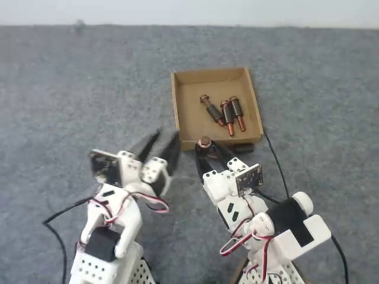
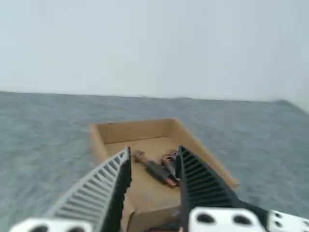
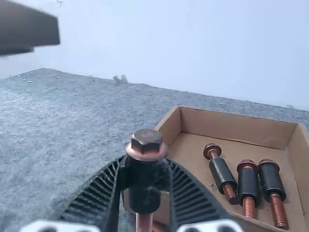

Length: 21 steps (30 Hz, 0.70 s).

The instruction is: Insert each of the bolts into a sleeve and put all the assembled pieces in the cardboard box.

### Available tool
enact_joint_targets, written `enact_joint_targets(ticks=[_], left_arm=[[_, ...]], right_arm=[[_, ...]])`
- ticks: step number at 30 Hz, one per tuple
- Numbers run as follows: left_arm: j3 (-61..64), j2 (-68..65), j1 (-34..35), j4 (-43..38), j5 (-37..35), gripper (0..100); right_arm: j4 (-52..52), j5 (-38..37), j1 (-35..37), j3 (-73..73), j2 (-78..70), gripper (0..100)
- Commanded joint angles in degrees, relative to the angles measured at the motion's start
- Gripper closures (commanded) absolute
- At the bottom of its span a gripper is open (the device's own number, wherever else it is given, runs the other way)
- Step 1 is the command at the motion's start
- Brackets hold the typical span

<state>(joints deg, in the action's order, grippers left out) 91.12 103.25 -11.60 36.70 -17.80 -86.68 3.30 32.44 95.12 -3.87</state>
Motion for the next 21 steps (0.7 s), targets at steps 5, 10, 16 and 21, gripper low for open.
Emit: enact_joint_targets(ticks=[5,10,16,21], left_arm=[[5.41,1.14,14.51,0.26,-0.70,85],[5.41,1.05,20.92,6.86,-0.62,85],[5.41,1.05,24.62,17.05,2.37,85],[5.41,0.79,25.14,20.92,9.05,85]], right_arm=[[-1.54,-0.88,-1.01,1.05,0.48,99.2],[-1.54,-0.88,-1.01,1.05,0.48,99.2],[-1.54,-0.88,-2.86,1.05,0.57,99.2],[-2.07,-0.88,-3.74,1.14,0.66,99.2]])
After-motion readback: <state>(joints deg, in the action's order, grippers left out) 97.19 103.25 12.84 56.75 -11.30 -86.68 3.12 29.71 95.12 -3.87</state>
